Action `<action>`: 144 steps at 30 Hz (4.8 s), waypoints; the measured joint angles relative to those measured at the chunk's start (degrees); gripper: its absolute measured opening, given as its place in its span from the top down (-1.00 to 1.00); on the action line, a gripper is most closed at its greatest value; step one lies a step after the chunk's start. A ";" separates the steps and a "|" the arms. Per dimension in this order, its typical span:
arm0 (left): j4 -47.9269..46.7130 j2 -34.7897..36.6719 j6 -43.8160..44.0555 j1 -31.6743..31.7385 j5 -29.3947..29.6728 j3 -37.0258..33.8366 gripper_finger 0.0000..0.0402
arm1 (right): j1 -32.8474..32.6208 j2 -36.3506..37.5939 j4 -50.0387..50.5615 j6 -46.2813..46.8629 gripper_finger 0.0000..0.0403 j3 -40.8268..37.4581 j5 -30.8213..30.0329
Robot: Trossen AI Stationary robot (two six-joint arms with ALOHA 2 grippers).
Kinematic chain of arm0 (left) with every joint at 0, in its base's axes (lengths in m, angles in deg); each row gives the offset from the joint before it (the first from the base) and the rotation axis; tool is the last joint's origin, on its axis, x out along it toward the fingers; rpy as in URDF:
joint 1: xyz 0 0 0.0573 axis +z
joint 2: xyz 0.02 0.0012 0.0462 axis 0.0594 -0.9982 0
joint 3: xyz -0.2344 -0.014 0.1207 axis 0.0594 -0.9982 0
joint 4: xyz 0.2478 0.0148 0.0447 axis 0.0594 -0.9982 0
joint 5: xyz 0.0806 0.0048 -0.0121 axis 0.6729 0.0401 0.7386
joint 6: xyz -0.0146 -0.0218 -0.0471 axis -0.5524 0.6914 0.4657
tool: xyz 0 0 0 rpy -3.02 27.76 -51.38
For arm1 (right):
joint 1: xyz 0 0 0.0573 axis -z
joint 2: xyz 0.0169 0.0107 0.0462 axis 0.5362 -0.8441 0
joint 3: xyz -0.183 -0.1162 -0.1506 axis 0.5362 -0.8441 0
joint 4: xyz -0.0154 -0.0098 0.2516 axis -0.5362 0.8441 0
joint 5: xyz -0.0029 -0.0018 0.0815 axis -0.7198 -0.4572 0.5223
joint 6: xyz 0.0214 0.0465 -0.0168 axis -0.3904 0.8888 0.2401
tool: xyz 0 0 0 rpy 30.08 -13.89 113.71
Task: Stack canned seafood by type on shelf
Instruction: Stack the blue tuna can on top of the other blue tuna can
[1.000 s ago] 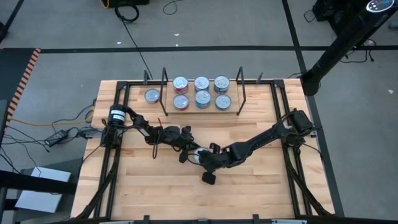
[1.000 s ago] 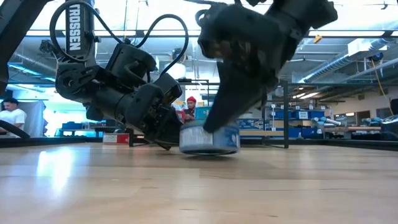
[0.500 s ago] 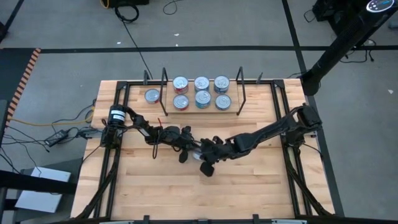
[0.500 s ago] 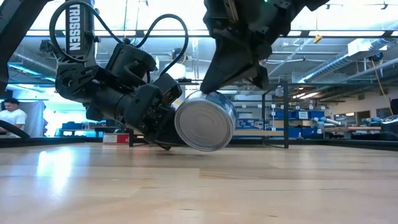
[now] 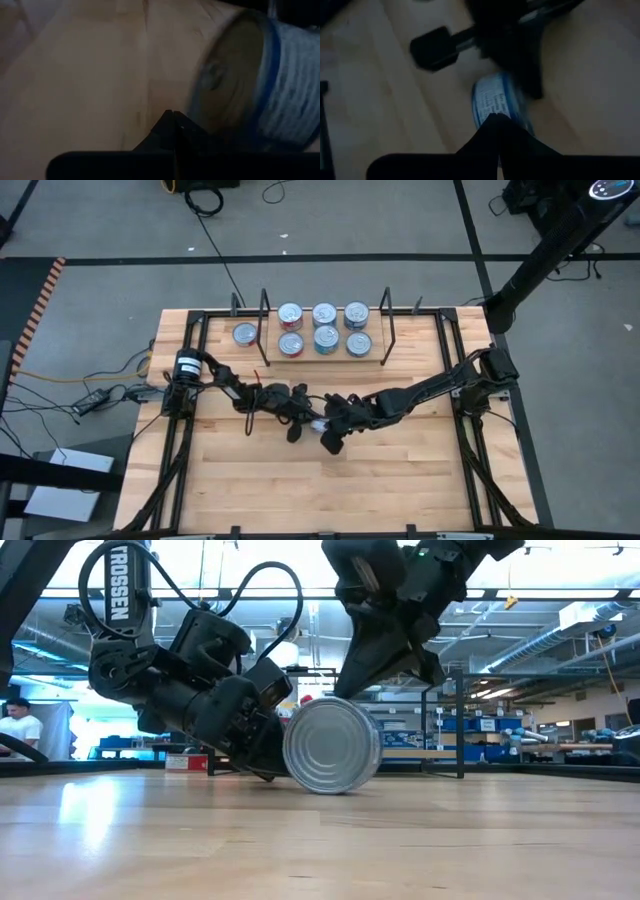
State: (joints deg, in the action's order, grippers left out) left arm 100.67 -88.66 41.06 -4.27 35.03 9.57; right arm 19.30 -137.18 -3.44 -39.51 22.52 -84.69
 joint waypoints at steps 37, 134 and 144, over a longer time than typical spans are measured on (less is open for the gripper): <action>-0.44 0.04 0.11 1.25 0.42 0.00 1.00 | -2.30 -2.45 7.99 -20.20 -0.59 6.60 -3.00; 26.16 0.48 12.14 8.98 1.61 -13.25 0.99 | 22.32 3.23 27.16 -66.61 0.25 5.77 -32.35; 25.84 0.48 12.14 8.98 1.60 -13.25 0.99 | 24.58 3.21 25.56 -66.24 0.20 4.19 -29.26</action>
State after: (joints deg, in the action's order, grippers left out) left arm 126.52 -88.18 53.20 4.71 36.63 -3.67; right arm 43.88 -133.97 22.13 -105.75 26.71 -113.95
